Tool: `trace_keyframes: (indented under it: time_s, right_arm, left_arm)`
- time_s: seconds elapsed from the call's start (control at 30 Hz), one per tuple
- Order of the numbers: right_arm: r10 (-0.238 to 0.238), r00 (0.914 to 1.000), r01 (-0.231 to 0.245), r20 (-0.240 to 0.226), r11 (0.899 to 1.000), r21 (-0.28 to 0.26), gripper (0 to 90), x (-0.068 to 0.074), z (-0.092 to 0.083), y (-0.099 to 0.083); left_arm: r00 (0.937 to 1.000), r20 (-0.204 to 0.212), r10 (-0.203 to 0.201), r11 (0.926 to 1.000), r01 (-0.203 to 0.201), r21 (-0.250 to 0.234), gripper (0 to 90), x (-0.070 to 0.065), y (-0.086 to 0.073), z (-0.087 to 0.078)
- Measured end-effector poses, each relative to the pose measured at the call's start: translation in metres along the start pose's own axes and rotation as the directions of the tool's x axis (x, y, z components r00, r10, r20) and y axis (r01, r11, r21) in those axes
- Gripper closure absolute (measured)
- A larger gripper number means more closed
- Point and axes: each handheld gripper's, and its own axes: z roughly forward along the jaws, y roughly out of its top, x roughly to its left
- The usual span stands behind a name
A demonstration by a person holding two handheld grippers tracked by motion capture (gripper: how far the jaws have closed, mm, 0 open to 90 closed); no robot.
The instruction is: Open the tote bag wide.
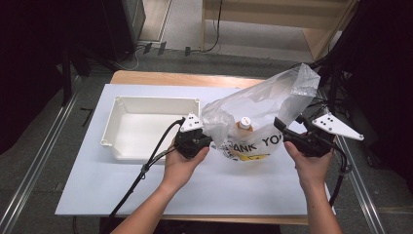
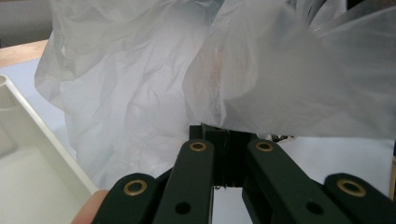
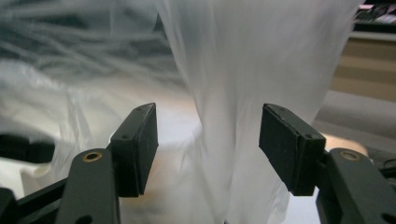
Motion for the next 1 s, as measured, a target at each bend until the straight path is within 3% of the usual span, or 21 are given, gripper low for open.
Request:
trace_keyframes:
  time_s: [0.07, 0.17, 0.3, 0.5, 0.53, 0.6, 0.63, 0.7, 0.73, 0.77, 0.87, 1.0]
  right_arm:
    - [-0.008, 0.9996, 0.008, 0.026, 1.000, -0.013, 48.6, 0.001, 0.000, 0.007]
    - [-0.011, 0.9995, 0.011, 0.028, 1.000, 0.002, 73.5, 0.000, 0.003, 0.011]
    - [-0.020, 0.9995, 0.019, 0.026, 0.998, 0.054, 88.6, -0.001, 0.013, 0.005]
    - [-0.026, 0.9992, 0.023, 0.030, 0.994, 0.110, 90.0, -0.001, 0.027, -0.011]
    - [-0.037, 0.9988, 0.032, 0.032, 0.991, 0.130, 90.0, -0.001, 0.033, -0.016]
    - [-0.043, 0.9984, 0.037, 0.036, 0.989, 0.144, 90.0, -0.001, 0.036, -0.019]
    - [-0.052, 0.9977, 0.044, 0.044, 0.986, 0.160, 90.0, 0.000, 0.040, -0.022]
    - [-0.037, 0.9982, 0.029, 0.046, 0.986, 0.165, 90.0, 0.000, 0.043, -0.025]
    - [-0.037, 0.9982, 0.029, 0.046, 0.986, 0.165, 90.0, 0.000, 0.043, -0.025]
    - [-0.037, 0.9982, 0.028, 0.047, 0.985, 0.170, 90.0, -0.001, 0.045, -0.028]
    - [-0.033, 0.9984, 0.024, 0.046, 0.984, 0.177, 90.0, -0.001, 0.046, -0.032]
    - [-0.040, 0.9981, 0.031, 0.046, 0.982, 0.187, 90.0, 0.000, 0.048, -0.035]
  left_arm:
    - [1.0000, 0.001, -0.001, 1.0000, 0.001, 0.000, 90.0, 0.000, 0.000, 0.000]
    - [1.0000, 0.000, -0.003, 1.0000, 0.003, -0.002, 90.0, 0.000, -0.002, -0.001]
    - [1.0000, -0.002, -0.006, 1.0000, 0.006, -0.001, 90.0, 0.003, -0.005, -0.003]
    - [0.9997, -0.017, -0.015, 0.9999, 0.015, 0.002, 90.0, 0.005, -0.009, -0.005]
    - [0.9989, 0.003, -0.047, 0.9986, 0.047, -0.025, 85.2, 0.007, -0.009, -0.009]
    - [0.9983, 0.017, -0.056, 0.9979, 0.057, -0.030, 79.9, 0.008, -0.008, -0.011]
    - [0.9988, 0.014, -0.047, 0.9978, 0.048, -0.046, 63.5, 0.006, -0.006, -0.015]
    - [0.9991, 0.017, -0.038, 0.9976, 0.039, -0.058, 50.9, 0.004, -0.005, -0.019]
    - [0.9995, 0.012, -0.030, 0.9971, 0.030, -0.069, 50.9, 0.002, -0.004, -0.022]
    - [0.9997, 0.002, -0.023, 0.9954, 0.023, -0.093, 40.0, -0.001, -0.002, -0.028]
    - [1.0000, 0.005, -0.006, 0.9917, 0.007, -0.128, 30.9, -0.004, 0.004, -0.039]
    - [0.9998, 0.015, 0.014, 0.9867, -0.012, -0.162, 25.7, -0.011, 0.013, -0.050]
